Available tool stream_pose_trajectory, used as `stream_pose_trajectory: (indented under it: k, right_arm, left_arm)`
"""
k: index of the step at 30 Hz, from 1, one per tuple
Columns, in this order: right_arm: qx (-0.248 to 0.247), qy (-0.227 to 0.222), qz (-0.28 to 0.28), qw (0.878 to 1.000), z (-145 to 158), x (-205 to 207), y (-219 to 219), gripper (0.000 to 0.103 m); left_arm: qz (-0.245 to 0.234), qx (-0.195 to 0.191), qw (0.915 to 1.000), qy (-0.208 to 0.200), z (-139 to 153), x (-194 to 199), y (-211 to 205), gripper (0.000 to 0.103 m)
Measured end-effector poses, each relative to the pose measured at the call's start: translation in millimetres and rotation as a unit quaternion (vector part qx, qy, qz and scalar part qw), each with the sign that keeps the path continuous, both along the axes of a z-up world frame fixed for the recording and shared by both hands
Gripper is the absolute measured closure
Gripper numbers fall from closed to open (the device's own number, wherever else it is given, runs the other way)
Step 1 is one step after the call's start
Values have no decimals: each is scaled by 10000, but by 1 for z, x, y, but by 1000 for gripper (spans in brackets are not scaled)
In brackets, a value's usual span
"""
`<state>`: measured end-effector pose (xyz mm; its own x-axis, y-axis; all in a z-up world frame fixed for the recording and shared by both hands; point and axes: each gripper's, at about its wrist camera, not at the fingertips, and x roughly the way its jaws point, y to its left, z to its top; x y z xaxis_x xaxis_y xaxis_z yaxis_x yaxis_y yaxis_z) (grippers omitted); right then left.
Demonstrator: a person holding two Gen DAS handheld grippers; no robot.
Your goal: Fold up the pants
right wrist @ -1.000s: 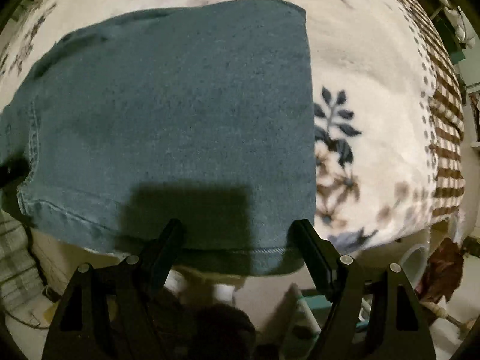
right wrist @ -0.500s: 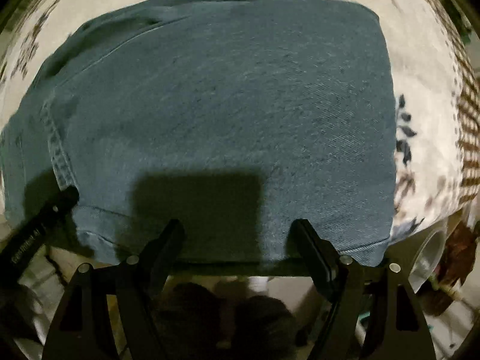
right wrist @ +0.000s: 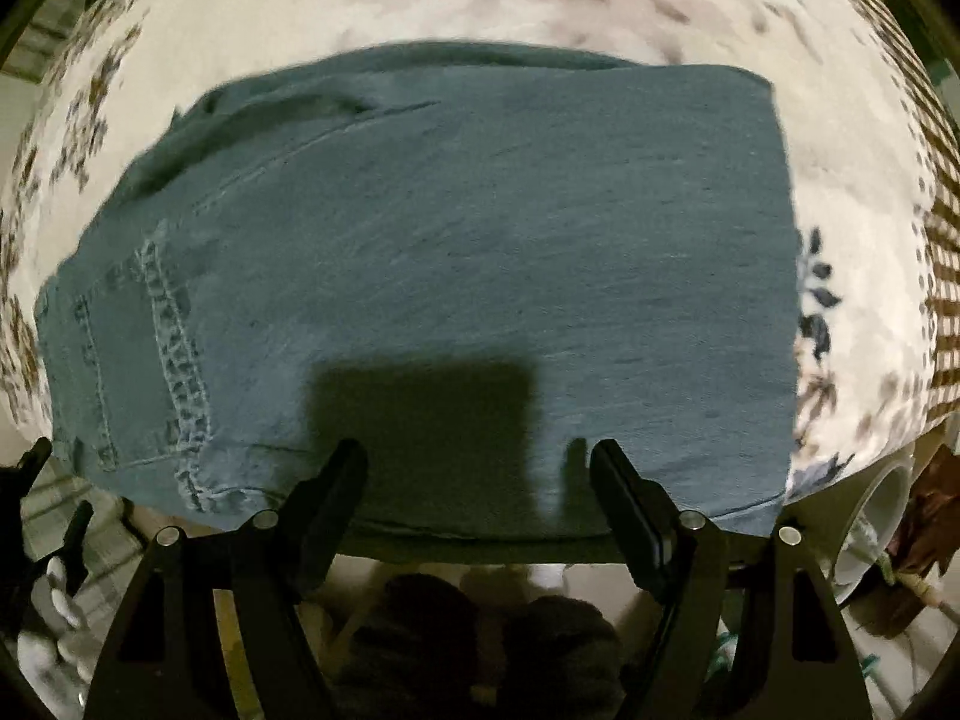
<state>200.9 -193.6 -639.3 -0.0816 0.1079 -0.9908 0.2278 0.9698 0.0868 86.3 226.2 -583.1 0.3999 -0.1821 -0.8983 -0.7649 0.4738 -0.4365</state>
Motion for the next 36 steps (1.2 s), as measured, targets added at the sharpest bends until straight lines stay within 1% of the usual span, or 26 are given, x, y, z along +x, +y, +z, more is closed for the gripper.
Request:
stream_pose_trajectory:
  k: [3, 4, 5, 6, 7, 8, 9, 11, 12, 13, 14, 15, 17, 20, 23, 25, 27, 30, 32, 33, 36]
  right_arm:
    - [0, 115, 85, 9999, -4, -1, 16, 24]
    - [-16, 136, 104, 9999, -5, 0, 19, 24]
    - [-32, 130, 124, 9998, -6, -1, 22, 24]
    - [-71, 107, 154, 9998, -5, 1, 25, 24]
    - [-122, 88, 189, 9997, -4, 3, 27, 24]
    - [-162, 74, 215, 9996, -3, 5, 30, 24]
    - [-177, 64, 201, 9996, 2, 9, 41, 24]
    - [-188, 53, 149, 9997, 6, 13, 43, 24]
    - [-195, 60, 136, 9997, 7, 14, 46, 24]
    - [-198, 69, 122, 9997, 8, 19, 44, 24]
    - [-193, 65, 97, 9997, 11, 20, 45, 24]
    - [-179, 47, 76, 9998, 11, 19, 46, 24]
    - [-144, 32, 94, 9998, 15, 19, 43, 24]
    - [-172, 10, 150, 9997, 20, 25, 55, 24]
    - [-123, 27, 76, 9999, 18, 22, 59, 24]
    - [-95, 20, 30, 9999, 16, 21, 58, 24]
    - [-51, 10, -32, 10000, 16, 19, 52, 24]
    - [13, -3, -105, 9999, 14, 21, 42, 24]
    - [53, -15, -119, 9999, 14, 20, 39, 24]
    - [88, -32, -113, 9999, 16, 17, 35, 24]
    - [202, -106, -130, 9997, 19, 14, 25, 24]
  left_arm:
    - [178, -240, 9996, -19, -29, 8, 7, 16]
    - [217, -315, 9992, -128, -33, 12, 9, 16]
    - [198, -279, 9992, -218, -30, 16, 7, 16]
    - [97, -164, 9996, -204, -28, 11, 11, 16]
    - [29, -49, 9999, -108, -28, 17, 8, 16]
    - [43, 20, 10000, -81, -31, 23, 1, 16]
    - [102, 111, 9998, -118, -31, 23, -1, 16]
    - [115, 208, 9995, -196, -33, 20, -6, 17]
    - [147, 270, 9993, -197, -29, 19, -8, 23]
    - [212, 285, 9991, -211, -25, 16, -7, 27]
    - [212, 301, 9990, -267, -20, 6, -4, 36]
    - [144, 359, 9986, -367, -14, 7, -6, 39]
    - [65, 424, 9976, -541, -10, 12, -8, 39]
    - [47, 486, 9972, -560, -21, 23, -6, 39]
    - [-27, 745, 9950, -657, -22, 30, -9, 39]
    - [30, 747, 9946, -718, -22, 29, -9, 47]
    - [-54, 809, 9933, -829, -17, 27, -11, 65]
    - [-107, 915, 9907, -1000, -3, 27, -14, 73]
    - [-127, 994, 9887, -1114, 9, 26, -17, 75]
    - [-142, 1077, 9866, -1218, 21, 25, -20, 77]
    - [-313, 1418, 9801, -1355, 51, 24, -34, 81]
